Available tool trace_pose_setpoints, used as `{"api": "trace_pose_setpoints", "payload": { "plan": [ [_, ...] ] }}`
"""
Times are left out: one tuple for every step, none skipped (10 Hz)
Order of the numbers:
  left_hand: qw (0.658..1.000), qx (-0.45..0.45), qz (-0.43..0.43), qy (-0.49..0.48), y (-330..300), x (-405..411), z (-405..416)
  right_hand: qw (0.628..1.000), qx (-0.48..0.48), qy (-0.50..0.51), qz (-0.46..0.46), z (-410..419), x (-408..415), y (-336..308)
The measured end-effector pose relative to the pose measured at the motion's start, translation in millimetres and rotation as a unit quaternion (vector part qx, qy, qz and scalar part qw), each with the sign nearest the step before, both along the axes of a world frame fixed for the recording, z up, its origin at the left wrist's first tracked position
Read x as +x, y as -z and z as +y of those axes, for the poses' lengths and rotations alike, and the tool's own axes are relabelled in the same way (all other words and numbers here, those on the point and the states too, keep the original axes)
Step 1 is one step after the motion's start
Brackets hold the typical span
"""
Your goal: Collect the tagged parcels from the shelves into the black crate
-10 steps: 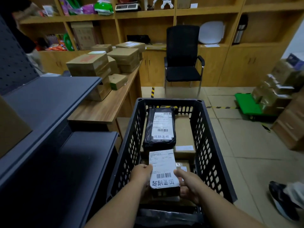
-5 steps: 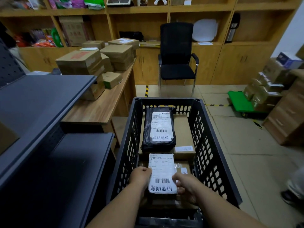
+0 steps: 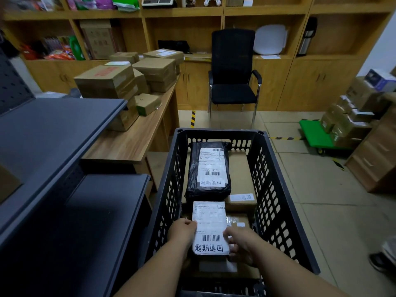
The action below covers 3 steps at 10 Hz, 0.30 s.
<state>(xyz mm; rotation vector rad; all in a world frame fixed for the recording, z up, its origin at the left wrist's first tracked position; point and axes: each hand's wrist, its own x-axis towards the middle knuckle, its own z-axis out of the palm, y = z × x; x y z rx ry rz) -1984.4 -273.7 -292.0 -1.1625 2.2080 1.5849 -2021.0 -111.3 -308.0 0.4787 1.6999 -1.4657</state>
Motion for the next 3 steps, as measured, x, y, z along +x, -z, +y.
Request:
{"api": "trace_pose_setpoints", "payload": {
  "plan": [
    [1.000,-0.016,-0.004,0.011,-3.2,0.1,0.1,0.999,0.033,-0.023,0.010,2.4,-3.5,-7.5],
    [0.996,-0.076,-0.024,0.040,-10.3,-3.5,-5.5,0.993,0.099,-0.052,0.039,7.1,-9.4,-24.5],
    [0.984,-0.166,-0.003,0.069,-26.2,-6.6,-8.4,0.984,0.142,-0.042,0.094,13.2,-21.3,-46.3]
  ]
}}
